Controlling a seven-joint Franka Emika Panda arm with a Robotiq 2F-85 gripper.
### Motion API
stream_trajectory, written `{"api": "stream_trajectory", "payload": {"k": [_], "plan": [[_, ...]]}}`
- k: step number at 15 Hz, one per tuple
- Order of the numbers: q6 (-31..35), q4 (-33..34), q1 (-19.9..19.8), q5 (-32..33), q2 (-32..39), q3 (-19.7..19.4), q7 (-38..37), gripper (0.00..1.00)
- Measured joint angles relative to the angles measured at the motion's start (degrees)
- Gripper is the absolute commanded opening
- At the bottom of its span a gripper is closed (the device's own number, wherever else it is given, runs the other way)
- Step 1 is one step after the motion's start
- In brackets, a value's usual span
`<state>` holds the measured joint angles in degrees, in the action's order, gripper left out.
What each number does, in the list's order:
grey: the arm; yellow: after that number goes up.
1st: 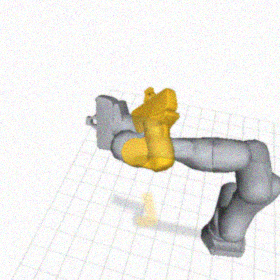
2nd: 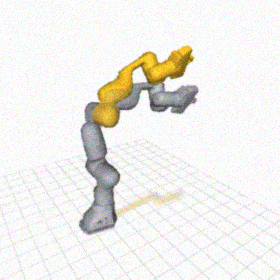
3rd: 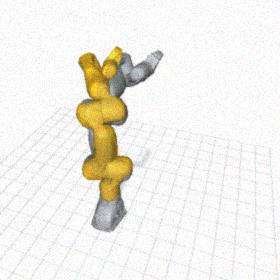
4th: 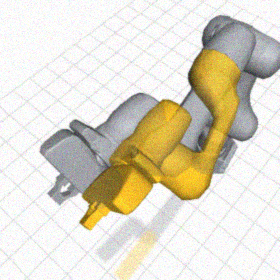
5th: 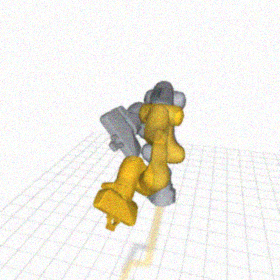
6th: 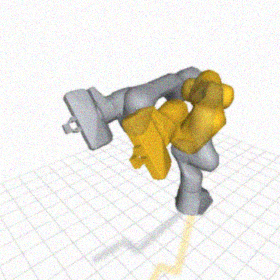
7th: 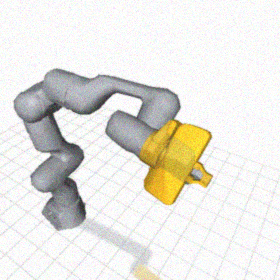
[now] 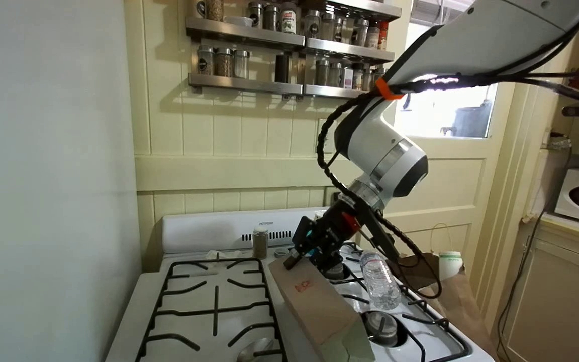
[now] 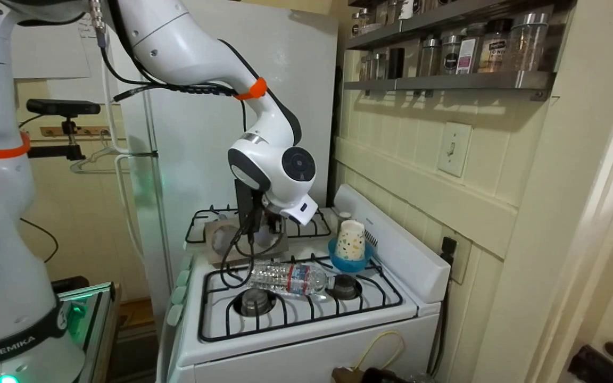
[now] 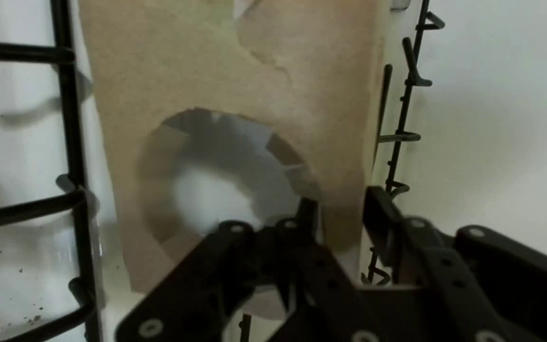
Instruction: Shift the cup holder to the left
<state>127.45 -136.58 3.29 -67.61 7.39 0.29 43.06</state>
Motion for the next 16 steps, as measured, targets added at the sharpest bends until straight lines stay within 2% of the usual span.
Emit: {"api": "stream_trajectory", "payload": {"k": [5, 8, 10, 11, 12, 16], "plan": [[0.6, -1.4, 0.1, 6.3, -8.6, 1.2, -7.7, 0.02], [0.6, 1.0, 0.4, 8.2, -13.6, 2.4, -13.6, 0.02], [1.6, 4.5, 0.5, 9.2, -14.3, 3.1, -18.7, 0.02], [2.3, 6.5, 0.5, 9.3, -13.9, 3.4, -21.2, 0.07], [2.4, 8.3, 0.6, 8.8, -13.2, 3.6, -22.6, 0.07], [2.4, 11.6, 1.0, 8.4, -10.7, 3.9, -23.9, 0.07]]}}
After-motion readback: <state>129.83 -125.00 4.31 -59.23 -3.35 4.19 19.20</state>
